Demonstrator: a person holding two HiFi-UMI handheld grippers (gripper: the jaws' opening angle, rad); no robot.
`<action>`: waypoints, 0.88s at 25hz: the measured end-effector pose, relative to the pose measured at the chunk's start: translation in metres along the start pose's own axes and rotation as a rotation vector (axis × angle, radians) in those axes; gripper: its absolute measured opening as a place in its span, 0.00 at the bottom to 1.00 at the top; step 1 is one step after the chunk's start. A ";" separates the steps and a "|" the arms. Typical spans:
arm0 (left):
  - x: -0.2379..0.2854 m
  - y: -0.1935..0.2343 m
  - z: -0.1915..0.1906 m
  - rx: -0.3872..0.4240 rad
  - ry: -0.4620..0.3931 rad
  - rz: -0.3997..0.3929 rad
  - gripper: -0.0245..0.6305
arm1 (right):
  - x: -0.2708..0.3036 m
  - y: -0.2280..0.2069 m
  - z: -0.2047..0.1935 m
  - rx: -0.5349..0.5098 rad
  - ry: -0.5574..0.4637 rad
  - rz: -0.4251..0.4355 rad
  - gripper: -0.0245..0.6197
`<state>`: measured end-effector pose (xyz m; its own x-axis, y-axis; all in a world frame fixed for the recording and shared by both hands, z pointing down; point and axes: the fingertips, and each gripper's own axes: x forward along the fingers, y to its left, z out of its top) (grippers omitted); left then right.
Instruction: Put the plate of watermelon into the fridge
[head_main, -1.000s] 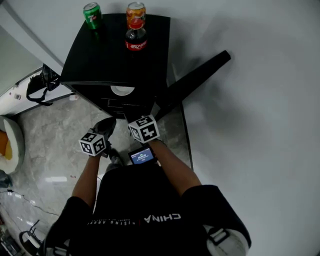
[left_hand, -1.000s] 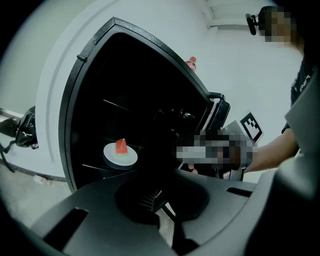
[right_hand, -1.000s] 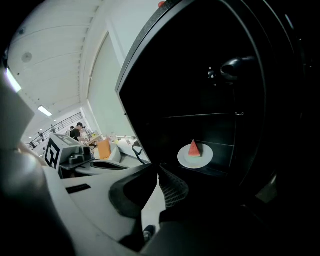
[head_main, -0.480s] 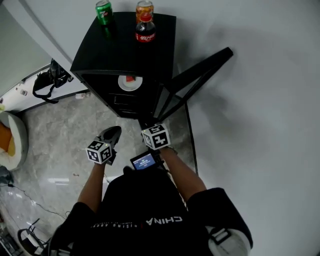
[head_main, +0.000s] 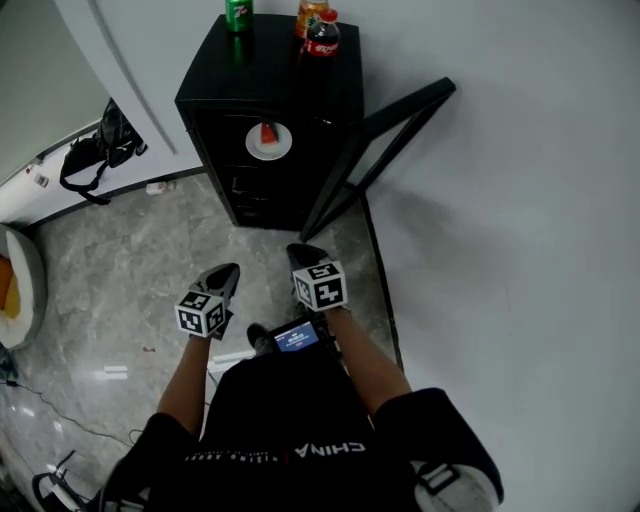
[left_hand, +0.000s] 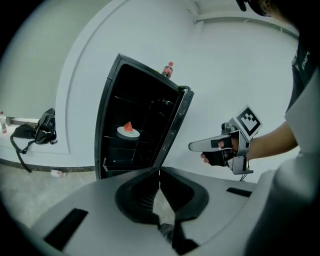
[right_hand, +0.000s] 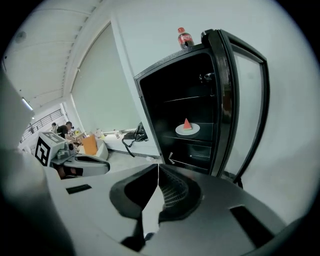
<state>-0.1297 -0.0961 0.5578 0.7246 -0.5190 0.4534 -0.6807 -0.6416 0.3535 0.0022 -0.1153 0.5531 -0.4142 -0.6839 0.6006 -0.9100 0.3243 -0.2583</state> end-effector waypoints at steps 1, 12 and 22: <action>-0.005 -0.003 -0.005 0.004 0.002 -0.001 0.06 | -0.004 0.004 -0.005 -0.002 -0.001 -0.004 0.07; 0.006 -0.028 0.006 0.001 -0.063 0.010 0.06 | -0.029 -0.017 0.005 -0.047 -0.041 0.000 0.06; 0.025 -0.058 0.049 0.036 -0.147 -0.008 0.06 | -0.031 -0.044 0.035 -0.078 -0.062 0.047 0.06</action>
<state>-0.0668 -0.0999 0.5082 0.7398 -0.5891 0.3251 -0.6724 -0.6645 0.3261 0.0547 -0.1313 0.5190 -0.4585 -0.7055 0.5403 -0.8866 0.4051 -0.2234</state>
